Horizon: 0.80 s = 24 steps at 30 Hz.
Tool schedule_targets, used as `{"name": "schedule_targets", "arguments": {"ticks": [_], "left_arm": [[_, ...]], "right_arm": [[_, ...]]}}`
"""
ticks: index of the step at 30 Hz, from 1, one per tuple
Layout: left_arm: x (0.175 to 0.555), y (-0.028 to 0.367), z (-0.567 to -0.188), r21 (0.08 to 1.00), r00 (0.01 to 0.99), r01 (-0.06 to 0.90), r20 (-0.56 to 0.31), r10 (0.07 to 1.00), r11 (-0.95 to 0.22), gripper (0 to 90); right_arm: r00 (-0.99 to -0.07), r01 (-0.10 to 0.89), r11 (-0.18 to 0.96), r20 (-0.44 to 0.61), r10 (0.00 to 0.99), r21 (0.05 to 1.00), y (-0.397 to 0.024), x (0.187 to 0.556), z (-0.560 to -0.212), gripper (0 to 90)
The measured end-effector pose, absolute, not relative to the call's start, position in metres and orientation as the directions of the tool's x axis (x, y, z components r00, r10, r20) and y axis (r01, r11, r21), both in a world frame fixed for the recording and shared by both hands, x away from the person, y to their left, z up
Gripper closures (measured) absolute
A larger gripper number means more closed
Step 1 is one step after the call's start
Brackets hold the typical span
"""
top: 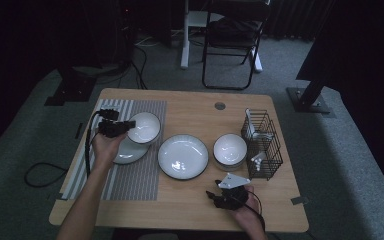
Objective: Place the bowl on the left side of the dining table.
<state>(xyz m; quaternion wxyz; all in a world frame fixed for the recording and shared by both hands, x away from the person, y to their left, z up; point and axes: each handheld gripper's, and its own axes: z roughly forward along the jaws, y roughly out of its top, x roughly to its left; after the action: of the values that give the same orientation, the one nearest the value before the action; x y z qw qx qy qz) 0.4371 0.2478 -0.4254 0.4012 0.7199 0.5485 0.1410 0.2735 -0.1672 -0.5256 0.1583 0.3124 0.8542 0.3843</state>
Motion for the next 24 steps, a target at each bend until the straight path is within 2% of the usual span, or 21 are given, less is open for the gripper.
{"name": "schedule_targets", "arguments": {"ticks": [15,24], "left_arm": [[0.434,0.297,-0.456,0.671,0.238,0.74,-0.218,0.946,-0.031,82.8],[0.432,0.305,-0.466,0.649,0.205,0.761,-0.232,0.951,-0.005,82.5]], "right_arm": [[-0.75,0.418,0.503,-0.026,0.661,0.756,-0.169,0.272,-0.526,44.9],[-0.749,0.42,0.502,-0.024,0.662,0.756,-0.169,0.272,-0.526,44.9]]}}
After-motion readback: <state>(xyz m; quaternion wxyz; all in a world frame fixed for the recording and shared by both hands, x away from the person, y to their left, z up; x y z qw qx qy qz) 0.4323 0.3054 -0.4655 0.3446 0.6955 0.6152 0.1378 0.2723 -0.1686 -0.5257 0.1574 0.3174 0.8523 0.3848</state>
